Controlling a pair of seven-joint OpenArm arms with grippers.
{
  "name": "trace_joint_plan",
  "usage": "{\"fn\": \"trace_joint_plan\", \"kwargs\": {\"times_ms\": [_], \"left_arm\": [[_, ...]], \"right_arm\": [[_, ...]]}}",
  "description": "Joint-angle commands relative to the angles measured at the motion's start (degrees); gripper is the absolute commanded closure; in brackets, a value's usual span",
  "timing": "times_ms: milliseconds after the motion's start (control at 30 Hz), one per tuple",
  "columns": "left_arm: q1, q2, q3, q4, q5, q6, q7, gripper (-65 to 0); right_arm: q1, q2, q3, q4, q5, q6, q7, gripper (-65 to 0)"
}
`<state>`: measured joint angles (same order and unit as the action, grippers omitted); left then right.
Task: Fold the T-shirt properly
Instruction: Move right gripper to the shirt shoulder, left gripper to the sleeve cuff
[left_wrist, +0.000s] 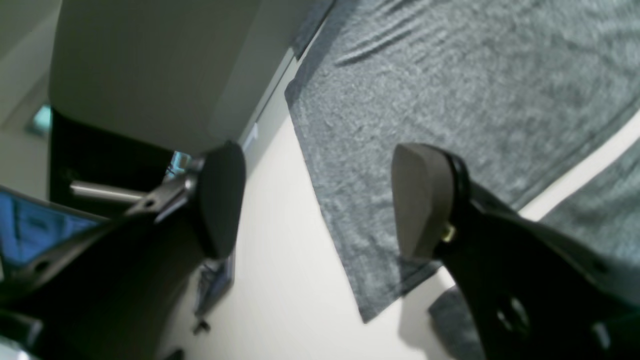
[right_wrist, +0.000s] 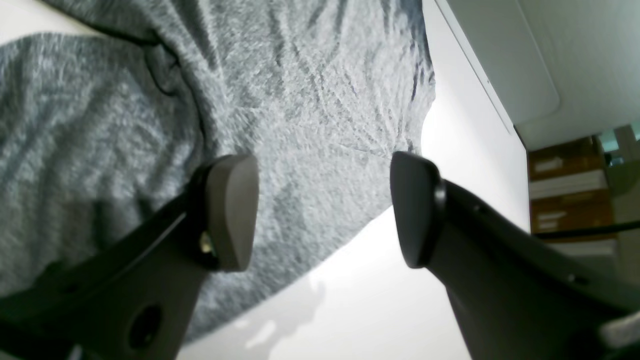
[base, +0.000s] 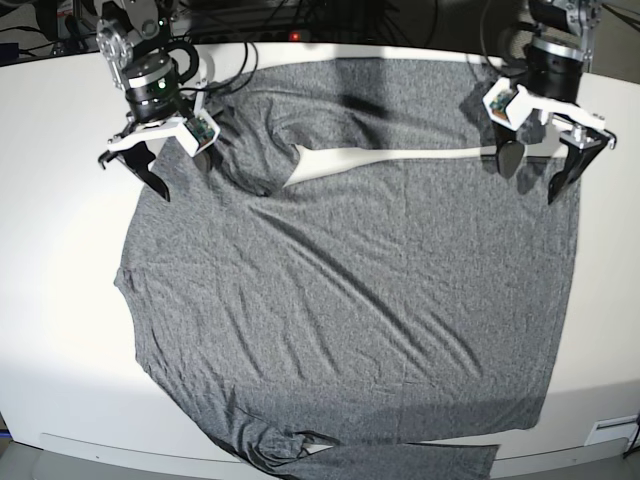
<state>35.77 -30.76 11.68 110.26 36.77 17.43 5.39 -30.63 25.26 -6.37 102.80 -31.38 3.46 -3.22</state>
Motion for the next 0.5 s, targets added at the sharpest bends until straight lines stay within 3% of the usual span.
{"fn": "trace_joint_plan", "kwargs": {"times_ms": [0,67,233,367,467], "left_arm": [[0.1,-2.4,-0.4,1.0,0.5,1.1,0.2,-44.5],[0.1,-5.9,-0.4,1.0,0.1,0.7,1.0,-44.5],[0.1,-15.0,-0.4,0.6,-4.2,-9.3,3.5,-44.5],[-0.4,-19.0,-0.4,-1.9,-4.2,-9.8,3.3,-44.4],[-2.4,-19.8,-0.4,-6.8,-4.3,-11.3,1.9,-44.4]], "right_arm": [[-0.2,0.9,0.3,1.1,-0.2,-0.9,0.1,-40.9],[-0.4,1.7,0.3,1.1,-0.2,-0.9,-0.8,-40.9],[-0.7,2.0,0.3,1.1,-2.5,-1.0,-0.8,-40.9],[-0.7,2.0,0.3,1.1,-6.3,-1.1,-2.3,-40.9],[-0.9,2.0,0.3,1.1,-6.2,-3.5,-2.5,-40.9]]}}
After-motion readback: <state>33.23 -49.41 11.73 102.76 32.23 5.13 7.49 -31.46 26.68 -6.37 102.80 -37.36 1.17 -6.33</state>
